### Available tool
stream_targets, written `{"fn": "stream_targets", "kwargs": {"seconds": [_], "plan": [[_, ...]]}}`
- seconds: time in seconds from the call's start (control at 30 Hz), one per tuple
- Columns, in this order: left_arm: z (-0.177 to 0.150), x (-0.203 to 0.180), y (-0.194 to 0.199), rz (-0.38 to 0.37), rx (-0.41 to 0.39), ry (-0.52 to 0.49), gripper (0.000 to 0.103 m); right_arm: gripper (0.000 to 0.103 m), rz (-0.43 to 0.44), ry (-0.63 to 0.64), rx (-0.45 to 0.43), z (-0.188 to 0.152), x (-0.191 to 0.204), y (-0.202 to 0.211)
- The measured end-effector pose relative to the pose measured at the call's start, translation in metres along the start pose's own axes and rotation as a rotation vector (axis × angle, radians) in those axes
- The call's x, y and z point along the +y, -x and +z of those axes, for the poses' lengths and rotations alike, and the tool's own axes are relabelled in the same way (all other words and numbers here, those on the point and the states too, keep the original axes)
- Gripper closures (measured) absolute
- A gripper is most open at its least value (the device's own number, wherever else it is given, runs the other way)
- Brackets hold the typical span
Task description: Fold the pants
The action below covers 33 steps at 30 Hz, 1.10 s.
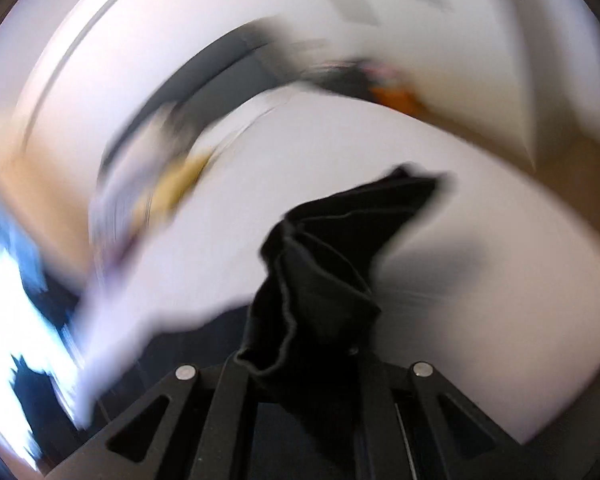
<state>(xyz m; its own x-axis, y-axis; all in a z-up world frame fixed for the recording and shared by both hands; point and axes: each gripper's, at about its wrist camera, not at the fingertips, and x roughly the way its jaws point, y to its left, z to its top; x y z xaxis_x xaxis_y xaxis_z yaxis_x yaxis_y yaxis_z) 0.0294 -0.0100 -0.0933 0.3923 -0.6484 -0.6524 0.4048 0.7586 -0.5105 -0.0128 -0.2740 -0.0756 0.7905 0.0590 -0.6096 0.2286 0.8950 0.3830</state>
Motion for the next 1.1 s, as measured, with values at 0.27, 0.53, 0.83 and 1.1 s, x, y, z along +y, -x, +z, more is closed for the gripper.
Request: {"fn": "stream_targets", "kwargs": {"seconds": [0.27,0.53,0.83,1.1], "plan": [[0.000,0.037,-0.013,-0.076,0.070,0.167,0.034,0.097,-0.115,0.498,0.139,-0.065,0.079,-0.049],[0.021,0.013,-0.062,-0.179,0.213,0.202,0.027,0.097,-0.141,0.581,0.055,-0.076,0.087,-0.031],[0.056,-0.001,-0.101,-0.196,0.298,0.167,0.024,0.097,-0.166,0.661,-0.003,-0.080,0.094,-0.023],[0.044,-0.005,-0.087,-0.216,0.308,0.105,0.095,0.097,-0.178,0.740,-0.020,-0.081,0.109,-0.019]]}}
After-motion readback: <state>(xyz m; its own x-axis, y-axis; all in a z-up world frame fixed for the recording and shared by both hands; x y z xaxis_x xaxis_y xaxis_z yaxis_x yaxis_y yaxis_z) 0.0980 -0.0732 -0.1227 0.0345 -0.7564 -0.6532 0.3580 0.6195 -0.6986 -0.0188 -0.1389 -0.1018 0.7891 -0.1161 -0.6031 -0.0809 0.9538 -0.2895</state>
